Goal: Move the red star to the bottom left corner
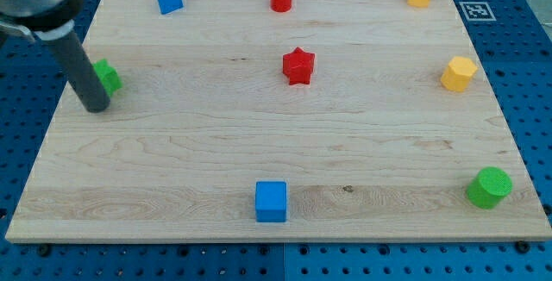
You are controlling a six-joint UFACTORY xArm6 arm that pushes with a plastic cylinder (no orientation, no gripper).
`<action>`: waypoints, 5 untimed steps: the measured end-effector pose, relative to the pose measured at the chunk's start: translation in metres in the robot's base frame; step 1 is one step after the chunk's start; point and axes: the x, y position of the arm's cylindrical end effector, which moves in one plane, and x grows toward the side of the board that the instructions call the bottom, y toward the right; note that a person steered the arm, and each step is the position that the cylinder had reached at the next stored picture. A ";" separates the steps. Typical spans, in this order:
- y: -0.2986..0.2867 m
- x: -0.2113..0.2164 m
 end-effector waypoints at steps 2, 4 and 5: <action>0.172 0.037; 0.383 0.001; 0.396 -0.049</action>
